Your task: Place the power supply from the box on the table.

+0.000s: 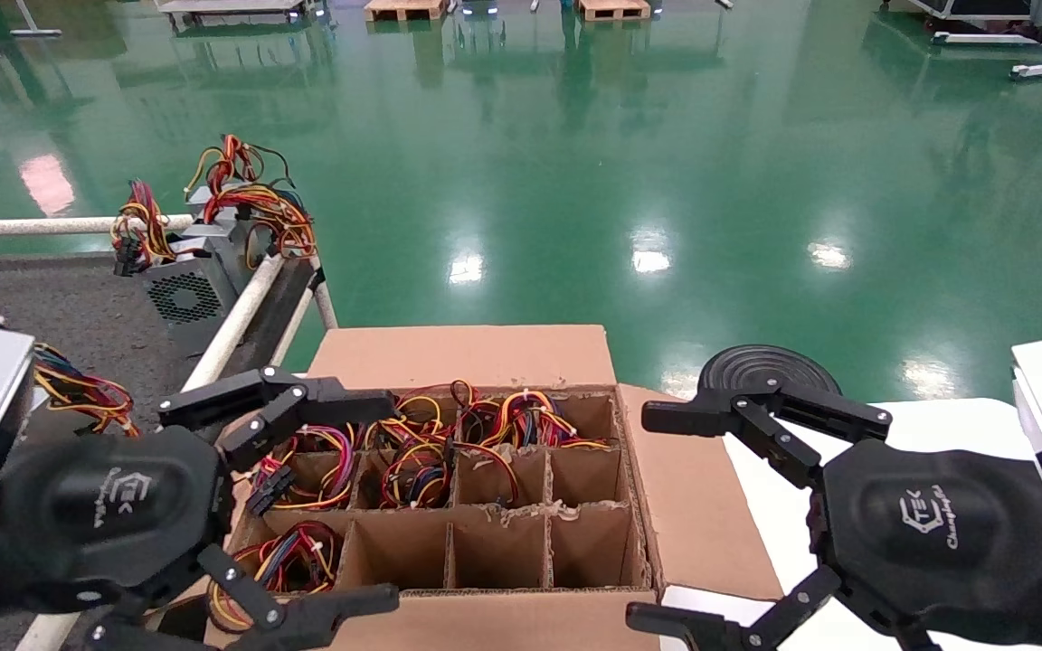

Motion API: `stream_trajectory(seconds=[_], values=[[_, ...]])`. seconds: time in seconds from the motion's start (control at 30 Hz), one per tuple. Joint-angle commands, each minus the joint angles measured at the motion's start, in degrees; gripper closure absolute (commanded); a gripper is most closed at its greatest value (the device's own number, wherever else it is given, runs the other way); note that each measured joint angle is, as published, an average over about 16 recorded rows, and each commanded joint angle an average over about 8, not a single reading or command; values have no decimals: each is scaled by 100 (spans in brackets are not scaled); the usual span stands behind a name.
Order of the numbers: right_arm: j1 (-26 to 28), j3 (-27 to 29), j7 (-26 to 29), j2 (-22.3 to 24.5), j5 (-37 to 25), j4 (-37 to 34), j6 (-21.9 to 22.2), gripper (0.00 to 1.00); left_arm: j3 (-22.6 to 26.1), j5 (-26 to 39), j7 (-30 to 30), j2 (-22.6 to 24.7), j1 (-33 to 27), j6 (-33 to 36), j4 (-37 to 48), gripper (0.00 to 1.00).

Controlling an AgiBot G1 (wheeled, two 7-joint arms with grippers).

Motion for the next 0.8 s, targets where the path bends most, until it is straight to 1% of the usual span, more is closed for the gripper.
stream_trajectory(seconds=[0.03, 0.17, 0.3, 0.57, 0.8], values=[[0, 0, 0, 0, 0, 0, 0, 100, 14, 24, 6, -26, -25, 0, -1, 0], [0, 0, 0, 0, 0, 0, 0, 100, 281, 330, 25, -187, -330, 81, -52, 0], [0, 0, 0, 0, 0, 0, 0, 100, 642, 785, -22, -291, -766, 204, -94, 0], [0, 0, 0, 0, 0, 0, 0, 100, 1439, 1677, -199, -317, -1652, 402, -33, 0], [0, 0, 0, 0, 0, 0, 0, 100, 2037, 2128, -297, -296, -2217, 492, 170, 0]])
